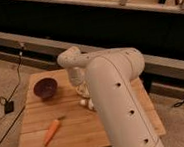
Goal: Wipe the white sponge on the table
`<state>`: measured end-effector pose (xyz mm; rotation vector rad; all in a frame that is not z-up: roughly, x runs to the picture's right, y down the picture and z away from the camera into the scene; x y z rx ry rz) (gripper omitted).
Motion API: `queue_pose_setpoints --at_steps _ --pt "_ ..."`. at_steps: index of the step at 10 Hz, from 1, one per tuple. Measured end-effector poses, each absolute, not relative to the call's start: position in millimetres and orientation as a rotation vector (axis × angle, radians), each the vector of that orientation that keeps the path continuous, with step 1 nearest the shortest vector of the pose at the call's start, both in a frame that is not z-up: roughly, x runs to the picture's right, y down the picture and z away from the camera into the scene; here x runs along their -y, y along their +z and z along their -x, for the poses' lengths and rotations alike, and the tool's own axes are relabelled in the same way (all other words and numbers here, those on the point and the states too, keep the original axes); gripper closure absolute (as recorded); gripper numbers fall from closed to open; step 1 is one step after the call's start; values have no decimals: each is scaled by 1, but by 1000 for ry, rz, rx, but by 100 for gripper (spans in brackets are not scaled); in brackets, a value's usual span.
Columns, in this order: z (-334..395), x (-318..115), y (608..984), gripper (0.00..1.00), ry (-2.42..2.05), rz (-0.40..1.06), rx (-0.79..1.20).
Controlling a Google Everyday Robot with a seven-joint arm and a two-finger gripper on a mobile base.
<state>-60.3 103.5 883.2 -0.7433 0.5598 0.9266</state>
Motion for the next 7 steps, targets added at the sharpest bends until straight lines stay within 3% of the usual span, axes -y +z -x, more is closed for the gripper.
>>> queue_pose_setpoints --at_steps 3,7 --pt "27 -114 873 100 914 739 -639" --pt "-23 -102 892 100 971 673 -745"
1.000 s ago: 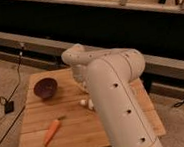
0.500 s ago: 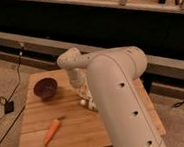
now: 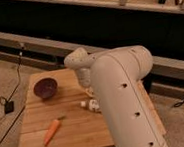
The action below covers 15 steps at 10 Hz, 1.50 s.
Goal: Wipe the white sponge on the table
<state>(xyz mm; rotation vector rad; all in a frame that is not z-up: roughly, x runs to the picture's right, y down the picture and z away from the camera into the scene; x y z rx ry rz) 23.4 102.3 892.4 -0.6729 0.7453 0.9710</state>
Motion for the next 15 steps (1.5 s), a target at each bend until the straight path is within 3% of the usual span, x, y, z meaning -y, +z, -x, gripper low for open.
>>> queue_pose_setpoints --at_steps 4,8,15 --pt "-50 -64 924 100 1062 584 -786" --pt "-12 -28 943 100 1044 550 -725" --pt "99 -73 921 100 849 698 -558"
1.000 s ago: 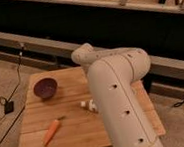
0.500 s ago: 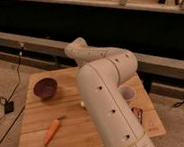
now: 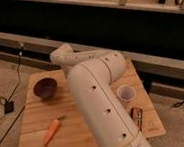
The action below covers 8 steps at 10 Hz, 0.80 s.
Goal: Wipe the white sponge on the table
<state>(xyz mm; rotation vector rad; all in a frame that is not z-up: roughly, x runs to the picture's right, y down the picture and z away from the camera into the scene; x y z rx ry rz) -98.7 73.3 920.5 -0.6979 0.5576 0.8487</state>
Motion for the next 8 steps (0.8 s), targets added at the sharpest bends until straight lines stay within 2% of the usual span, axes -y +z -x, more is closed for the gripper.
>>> queue_pose_setpoints --at_steps 3,5,8 --pt "106 -108 879 100 774 778 -526" --pt "83 -135 856 100 728 814 -572" --pt "38 -150 862 100 770 805 -686"
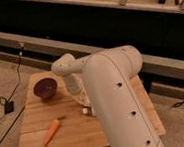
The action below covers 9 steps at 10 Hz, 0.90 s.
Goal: Wipe the white sponge on the table
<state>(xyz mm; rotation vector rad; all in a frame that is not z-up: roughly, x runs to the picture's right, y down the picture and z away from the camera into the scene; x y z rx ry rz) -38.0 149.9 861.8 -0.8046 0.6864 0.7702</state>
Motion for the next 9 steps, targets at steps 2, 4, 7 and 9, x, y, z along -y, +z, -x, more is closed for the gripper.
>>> queue_pose_setpoints --at_steps 2,4,7,9 --pt "6 -146 876 100 829 771 -762" --pt "-27 -134 892 100 904 721 -830" --pt "-62 -104 912 100 1002 640 -884" --pt "-65 -85 924 100 1027 600 -893"
